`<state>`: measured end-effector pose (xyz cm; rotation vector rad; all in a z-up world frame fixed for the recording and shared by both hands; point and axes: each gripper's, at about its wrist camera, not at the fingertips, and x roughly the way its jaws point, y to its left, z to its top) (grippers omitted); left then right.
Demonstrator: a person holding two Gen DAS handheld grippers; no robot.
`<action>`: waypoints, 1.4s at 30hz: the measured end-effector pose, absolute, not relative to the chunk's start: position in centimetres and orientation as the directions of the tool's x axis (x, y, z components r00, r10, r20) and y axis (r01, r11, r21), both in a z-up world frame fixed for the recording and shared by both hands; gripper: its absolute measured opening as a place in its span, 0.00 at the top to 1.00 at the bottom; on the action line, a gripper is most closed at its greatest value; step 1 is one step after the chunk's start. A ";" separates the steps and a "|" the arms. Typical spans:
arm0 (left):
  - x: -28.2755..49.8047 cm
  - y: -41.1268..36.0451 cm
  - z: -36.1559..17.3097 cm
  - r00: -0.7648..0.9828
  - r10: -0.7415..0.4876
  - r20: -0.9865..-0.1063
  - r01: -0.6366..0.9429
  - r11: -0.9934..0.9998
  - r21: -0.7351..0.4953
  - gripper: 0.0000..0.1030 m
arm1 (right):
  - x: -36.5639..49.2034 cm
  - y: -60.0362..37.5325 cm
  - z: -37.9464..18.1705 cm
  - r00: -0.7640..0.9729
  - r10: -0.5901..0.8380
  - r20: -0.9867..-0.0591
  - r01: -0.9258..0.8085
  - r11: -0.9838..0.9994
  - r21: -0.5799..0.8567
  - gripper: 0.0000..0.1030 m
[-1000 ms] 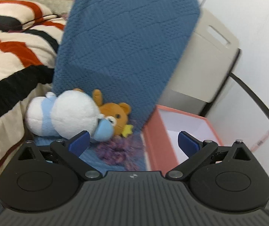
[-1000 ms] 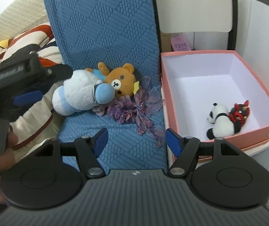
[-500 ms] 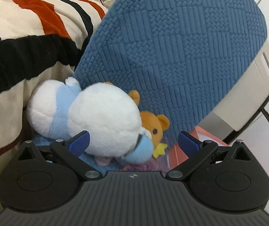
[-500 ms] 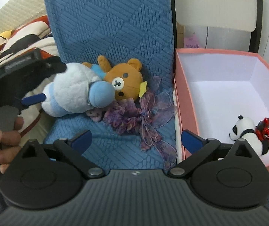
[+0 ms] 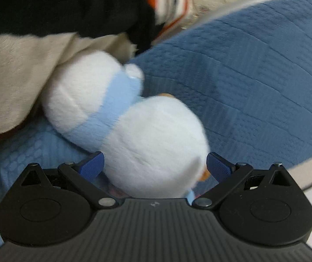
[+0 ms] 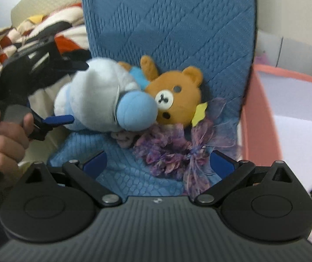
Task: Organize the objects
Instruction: 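Grasp the white-and-blue plush with left tool while right tool grasps the purple tulle bow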
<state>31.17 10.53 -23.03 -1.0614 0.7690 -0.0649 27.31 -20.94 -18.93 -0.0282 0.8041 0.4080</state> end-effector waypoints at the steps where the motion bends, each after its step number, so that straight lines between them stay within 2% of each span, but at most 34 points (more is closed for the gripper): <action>1: 31.5 10.7 -23.5 0.739 -0.402 -0.540 -0.321 0.494 -0.808 0.02 | 27.7 -20.7 -19.5 0.607 0.344 -0.717 -0.369 0.920 0.129 0.01; 7: 32.7 11.3 -26.0 0.724 -0.493 -0.482 -0.375 0.304 -0.876 0.02 | 29.5 -20.6 -22.3 0.541 0.348 -0.766 -0.340 0.923 0.179 0.01; 16: 34.0 11.5 -27.1 0.748 -0.489 -0.449 -0.405 0.200 -0.892 0.00 | 31.9 -19.1 -24.2 0.540 0.336 -0.772 -0.338 0.926 0.167 0.05; 20: 34.1 11.5 -27.3 0.752 -0.485 -0.446 -0.408 0.189 -0.893 0.00 | 32.3 -17.9 -25.2 0.566 0.284 -0.774 -0.356 0.931 0.081 0.08; 22: 34.1 11.4 -27.7 0.756 -0.487 -0.437 -0.413 0.163 -0.896 0.00 | 32.1 -17.3 -25.4 0.584 0.252 -0.771 -0.371 0.928 0.022 0.17; 23: 34.2 11.4 -27.9 0.758 -0.488 -0.432 -0.414 0.152 -0.898 0.00 | 32.0 -17.0 -25.5 0.589 0.241 -0.771 -0.380 0.925 -0.001 0.25; 25: 34.4 11.2 -28.1 0.760 -0.487 -0.430 -0.411 0.150 -0.899 0.00 | 31.7 -16.8 -25.7 0.600 0.218 -0.770 -0.385 0.922 -0.039 0.30; 26: 34.6 11.1 -28.1 0.760 -0.486 -0.431 -0.411 0.154 -0.898 0.00 | 31.6 -16.8 -25.7 0.611 0.205 -0.765 -0.383 0.922 -0.058 0.37; 28: 34.6 11.1 -28.0 0.760 -0.483 -0.436 -0.411 0.163 -0.897 0.00 | 31.4 -17.1 -25.6 0.623 0.193 -0.758 -0.375 0.924 -0.074 0.56; 29: 34.5 11.1 -28.0 0.760 -0.483 -0.435 -0.409 0.164 -0.898 0.00 | 31.5 -17.3 -25.6 0.624 0.194 -0.757 -0.368 0.928 -0.065 0.69; 30: 34.4 11.2 -28.1 0.761 -0.484 -0.432 -0.407 0.163 -0.899 0.00 | 31.6 -17.7 -25.5 0.619 0.197 -0.760 -0.359 0.932 -0.051 0.76; 35: 34.1 11.0 -27.5 0.760 -0.477 -0.441 -0.390 0.209 -0.897 0.01 | 31.9 -19.6 -24.5 0.627 0.206 -0.751 -0.295 0.955 0.017 0.85; 42: 32.9 11.2 -25.8 0.741 -0.475 -0.474 -0.352 0.325 -0.877 0.12 | 31.0 -20.9 -23.1 0.644 0.217 -0.733 -0.261 0.964 0.056 0.85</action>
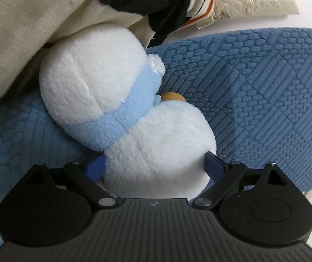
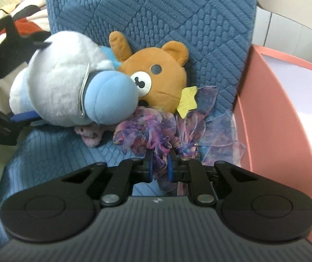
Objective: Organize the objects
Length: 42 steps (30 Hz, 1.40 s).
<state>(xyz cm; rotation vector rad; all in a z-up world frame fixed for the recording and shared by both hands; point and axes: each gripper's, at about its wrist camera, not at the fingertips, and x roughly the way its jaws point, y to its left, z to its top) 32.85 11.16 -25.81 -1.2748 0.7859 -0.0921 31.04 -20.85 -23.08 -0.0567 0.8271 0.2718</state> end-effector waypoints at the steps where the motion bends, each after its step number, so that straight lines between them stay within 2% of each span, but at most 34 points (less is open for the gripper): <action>1: 32.5 11.3 -25.6 0.742 -0.472 -0.476 -0.348 0.336 -0.875 0.13 | 31.0 -21.0 -23.0 0.644 0.220 -0.733 -0.257 0.964 0.064 0.85; 6: 31.0 11.4 -24.5 0.747 -0.450 -0.489 -0.319 0.404 -0.857 0.26 | 30.0 -21.1 -22.1 0.653 0.237 -0.719 -0.253 0.964 0.088 0.85; 11: 30.1 11.6 -24.3 0.765 -0.424 -0.486 -0.325 0.397 -0.858 0.29 | 29.4 -20.9 -22.0 0.650 0.239 -0.722 -0.251 0.964 0.093 0.85; 13: 29.7 12.1 -24.7 0.777 -0.409 -0.479 -0.350 0.353 -0.868 0.25 | 29.4 -20.9 -22.1 0.646 0.240 -0.724 -0.245 0.964 0.101 0.85; 15: 29.4 12.7 -25.3 0.791 -0.393 -0.469 -0.370 0.304 -0.878 0.11 | 29.5 -20.9 -22.1 0.645 0.240 -0.726 -0.243 0.965 0.103 0.85; 17: 29.5 12.9 -26.2 0.797 -0.392 -0.460 -0.393 0.243 -0.887 0.09 | 29.7 -21.0 -22.1 0.642 0.240 -0.728 -0.241 0.965 0.106 0.85; 20: 29.7 13.0 -28.1 0.814 -0.400 -0.420 -0.418 0.097 -0.903 0.08 | 29.9 -21.1 -22.3 0.632 0.244 -0.735 -0.238 0.964 0.115 0.85; 24: 29.8 12.9 -28.7 0.848 -0.356 -0.394 -0.417 0.013 -0.909 0.07 | 30.2 -21.1 -22.7 0.620 0.250 -0.744 -0.241 0.963 0.123 0.85; 28: 29.4 13.0 -30.1 0.850 -0.335 -0.406 -0.461 -0.099 -0.882 0.07 | 30.5 -20.9 -23.1 0.613 0.255 -0.748 -0.253 0.960 0.121 0.85; 30: 29.4 13.0 -30.5 0.840 -0.335 -0.426 -0.481 -0.099 -0.871 0.07 | 30.8 -20.8 -23.2 0.609 0.262 -0.748 -0.257 0.958 0.126 0.85; 42: 30.8 11.8 -30.7 0.852 -0.322 -0.413 -0.460 -0.084 -0.884 0.01 | 31.7 -20.4 -23.6 0.591 0.281 -0.756 -0.268 0.953 0.145 0.85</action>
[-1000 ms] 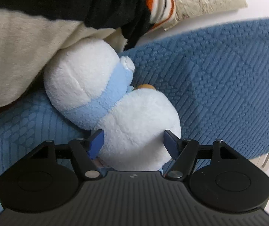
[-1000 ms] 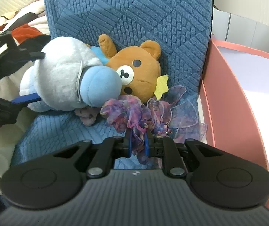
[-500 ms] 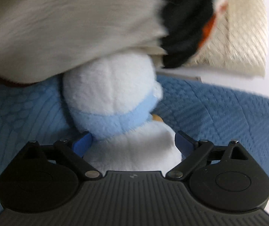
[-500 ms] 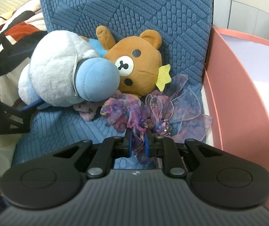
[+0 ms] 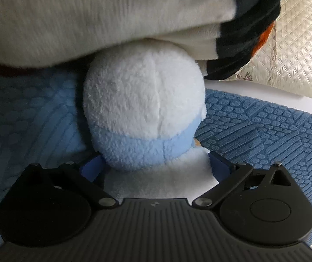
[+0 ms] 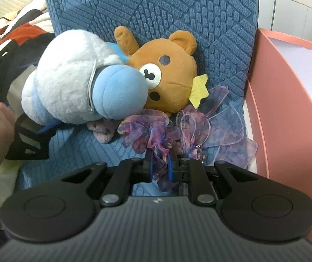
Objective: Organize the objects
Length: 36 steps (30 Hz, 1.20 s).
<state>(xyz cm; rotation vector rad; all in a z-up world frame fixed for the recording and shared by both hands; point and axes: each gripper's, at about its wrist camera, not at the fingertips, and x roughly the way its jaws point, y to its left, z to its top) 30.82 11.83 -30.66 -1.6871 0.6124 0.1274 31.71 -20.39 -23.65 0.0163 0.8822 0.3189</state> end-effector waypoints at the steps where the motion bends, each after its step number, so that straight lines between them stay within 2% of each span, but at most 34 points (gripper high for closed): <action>1: 30.9 11.8 -30.8 0.854 -0.325 -0.407 -0.456 -0.090 -0.885 0.01 | 31.7 -20.4 -23.7 0.591 0.280 -0.756 -0.267 0.953 0.144 0.85; 7: 31.2 12.1 -29.9 0.846 -0.342 -0.409 -0.455 -0.066 -0.888 0.03 | 31.7 -20.7 -23.2 0.606 0.272 -0.748 -0.253 0.957 0.143 0.85; 9: 31.0 12.1 -29.0 0.845 -0.328 -0.422 -0.456 -0.029 -0.890 0.08 | 31.6 -20.6 -22.8 0.613 0.276 -0.740 -0.258 0.956 0.142 0.85; 25: 28.8 9.1 -21.3 0.780 -0.366 -0.507 -0.339 0.433 -0.835 0.23 | 30.3 -22.1 -19.5 0.691 0.255 -0.676 -0.247 0.963 0.111 0.85; 30: 24.7 9.7 -18.9 0.779 -0.363 -0.511 -0.261 0.553 -0.791 0.40 | 29.6 -22.6 -18.4 0.702 0.273 -0.658 -0.251 0.959 0.130 0.85; 36: 24.9 9.3 -18.2 0.782 -0.339 -0.522 -0.235 0.615 -0.752 0.40 | 29.6 -22.6 -18.6 0.668 0.290 -0.685 -0.263 0.954 0.148 0.85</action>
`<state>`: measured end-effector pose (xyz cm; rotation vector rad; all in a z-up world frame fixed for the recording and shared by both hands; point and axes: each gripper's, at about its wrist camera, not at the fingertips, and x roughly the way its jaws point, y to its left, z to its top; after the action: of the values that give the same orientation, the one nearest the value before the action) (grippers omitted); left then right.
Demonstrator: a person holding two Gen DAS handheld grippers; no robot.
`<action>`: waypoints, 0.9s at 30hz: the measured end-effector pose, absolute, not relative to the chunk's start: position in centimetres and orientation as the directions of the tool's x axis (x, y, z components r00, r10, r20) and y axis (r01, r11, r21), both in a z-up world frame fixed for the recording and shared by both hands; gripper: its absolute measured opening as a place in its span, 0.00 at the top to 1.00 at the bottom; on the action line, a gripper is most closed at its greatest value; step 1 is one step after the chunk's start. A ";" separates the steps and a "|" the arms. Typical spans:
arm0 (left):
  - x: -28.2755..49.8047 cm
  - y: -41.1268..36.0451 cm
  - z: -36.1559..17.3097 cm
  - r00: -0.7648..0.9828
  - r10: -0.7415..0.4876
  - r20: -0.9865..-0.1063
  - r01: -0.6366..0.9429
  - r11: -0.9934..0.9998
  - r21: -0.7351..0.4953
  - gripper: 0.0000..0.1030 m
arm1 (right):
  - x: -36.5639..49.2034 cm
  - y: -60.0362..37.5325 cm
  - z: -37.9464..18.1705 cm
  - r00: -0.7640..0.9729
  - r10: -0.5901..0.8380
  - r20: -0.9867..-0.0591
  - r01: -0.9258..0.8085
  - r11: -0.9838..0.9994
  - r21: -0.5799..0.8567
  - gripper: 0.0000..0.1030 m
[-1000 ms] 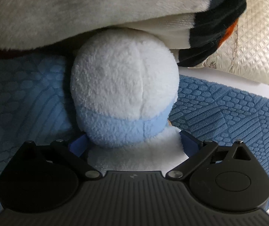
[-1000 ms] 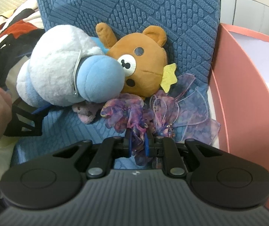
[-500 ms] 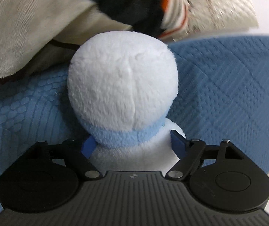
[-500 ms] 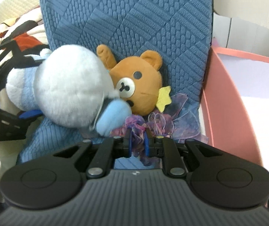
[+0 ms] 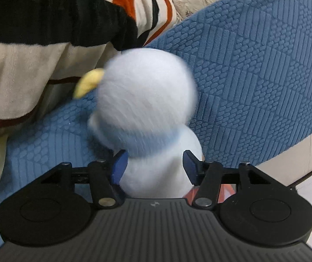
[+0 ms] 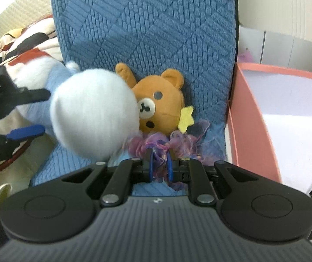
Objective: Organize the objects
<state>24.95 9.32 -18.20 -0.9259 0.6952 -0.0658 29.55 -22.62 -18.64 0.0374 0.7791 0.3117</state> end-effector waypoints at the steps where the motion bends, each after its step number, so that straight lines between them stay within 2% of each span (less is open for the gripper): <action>1: 26.0 8.1 -18.2 0.780 -0.338 -0.526 -0.231 0.626 -0.745 0.40 | 29.7 -22.6 -18.9 0.656 0.294 -0.696 -0.264 0.952 0.154 0.85; 5: 27.5 7.6 -19.7 0.763 -0.301 -0.572 -0.273 0.652 -0.707 0.37 | 29.9 -22.3 -19.8 0.620 0.287 -0.731 -0.266 0.952 0.148 0.83; 8: 28.5 8.1 -20.8 0.747 -0.289 -0.598 -0.329 0.622 -0.711 0.26 | 30.3 -22.4 -20.2 0.596 0.279 -0.753 -0.253 0.955 0.153 0.83; 11: 28.7 9.0 -21.7 0.746 -0.314 -0.587 -0.362 0.548 -0.754 0.14 | 30.3 -22.4 -20.3 0.588 0.278 -0.760 -0.250 0.956 0.156 0.82; 13: 28.6 9.7 -22.4 0.753 -0.331 -0.568 -0.385 0.479 -0.789 0.07 | 30.4 -22.4 -20.4 0.582 0.279 -0.764 -0.250 0.955 0.159 0.75; 14: 28.5 9.9 -22.7 0.763 -0.327 -0.558 -0.394 0.448 -0.802 0.06 | 30.6 -22.5 -20.5 0.578 0.290 -0.763 -0.246 0.953 0.175 0.67; 15: 28.4 10.2 -23.1 0.769 -0.322 -0.553 -0.409 0.417 -0.812 0.04 | 30.7 -22.7 -20.6 0.572 0.311 -0.759 -0.245 0.948 0.205 0.54; 16: 28.4 10.5 -23.5 0.770 -0.326 -0.548 -0.421 0.385 -0.821 0.03 | 30.9 -22.7 -20.7 0.565 0.330 -0.756 -0.244 0.942 0.229 0.47; 17: 28.5 10.8 -24.0 0.774 -0.339 -0.535 -0.428 0.342 -0.836 0.02 | 30.9 -22.7 -20.7 0.562 0.338 -0.755 -0.242 0.940 0.240 0.35; 18: 28.6 11.1 -24.6 0.781 -0.355 -0.514 -0.431 0.289 -0.855 0.02 | 30.9 -22.7 -20.8 0.563 0.336 -0.755 -0.237 0.941 0.241 0.28; 21: 28.7 11.9 -26.2 0.809 -0.371 -0.455 -0.445 0.118 -0.888 0.02 | 31.2 -22.4 -21.2 0.568 0.299 -0.767 -0.221 0.953 0.207 0.25; 27: 28.9 12.9 -28.1 0.846 -0.332 -0.416 -0.461 -0.065 -0.885 0.02 | 32.4 -22.3 -22.7 0.546 0.254 -0.798 -0.160 0.967 0.198 0.25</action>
<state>28.87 12.89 -28.15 -1.6693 0.6248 0.1176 32.38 -22.30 -22.74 0.1064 0.9629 0.2458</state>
